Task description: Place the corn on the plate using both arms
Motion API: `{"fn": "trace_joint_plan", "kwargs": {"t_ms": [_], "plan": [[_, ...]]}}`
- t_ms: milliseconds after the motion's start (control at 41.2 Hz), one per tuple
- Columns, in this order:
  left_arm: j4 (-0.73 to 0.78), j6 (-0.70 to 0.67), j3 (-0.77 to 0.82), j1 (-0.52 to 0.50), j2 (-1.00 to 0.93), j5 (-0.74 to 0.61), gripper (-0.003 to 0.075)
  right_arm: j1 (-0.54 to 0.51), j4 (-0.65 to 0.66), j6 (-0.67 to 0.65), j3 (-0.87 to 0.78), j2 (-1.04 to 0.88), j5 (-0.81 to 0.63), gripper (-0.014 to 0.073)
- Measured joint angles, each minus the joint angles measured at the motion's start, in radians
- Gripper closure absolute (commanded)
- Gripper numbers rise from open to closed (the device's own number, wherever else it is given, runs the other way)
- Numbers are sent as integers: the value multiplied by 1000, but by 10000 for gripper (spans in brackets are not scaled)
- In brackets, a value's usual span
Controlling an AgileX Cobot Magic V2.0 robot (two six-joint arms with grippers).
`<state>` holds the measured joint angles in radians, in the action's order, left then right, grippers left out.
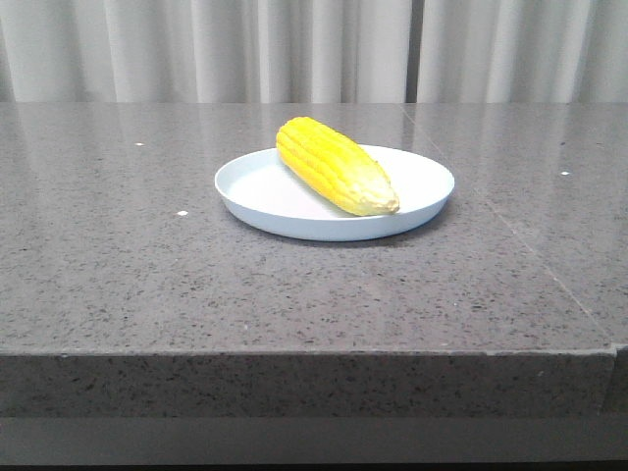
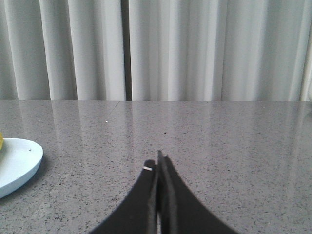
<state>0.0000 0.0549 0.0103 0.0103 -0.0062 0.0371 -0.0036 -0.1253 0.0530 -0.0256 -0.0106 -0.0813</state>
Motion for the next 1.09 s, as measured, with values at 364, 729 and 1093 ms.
{"fn": "trace_joint_plan", "kwargs": {"t_ms": [364, 729, 1093], "plan": [[0, 0, 0, 0, 0, 0, 741, 0, -25, 0, 0, 0, 81, 661], [0, 0, 0, 0, 0, 0, 741, 0, -28, 0, 0, 0, 81, 661], [0, 0, 0, 0, 0, 0, 741, 0, -28, 0, 0, 0, 81, 661]]}}
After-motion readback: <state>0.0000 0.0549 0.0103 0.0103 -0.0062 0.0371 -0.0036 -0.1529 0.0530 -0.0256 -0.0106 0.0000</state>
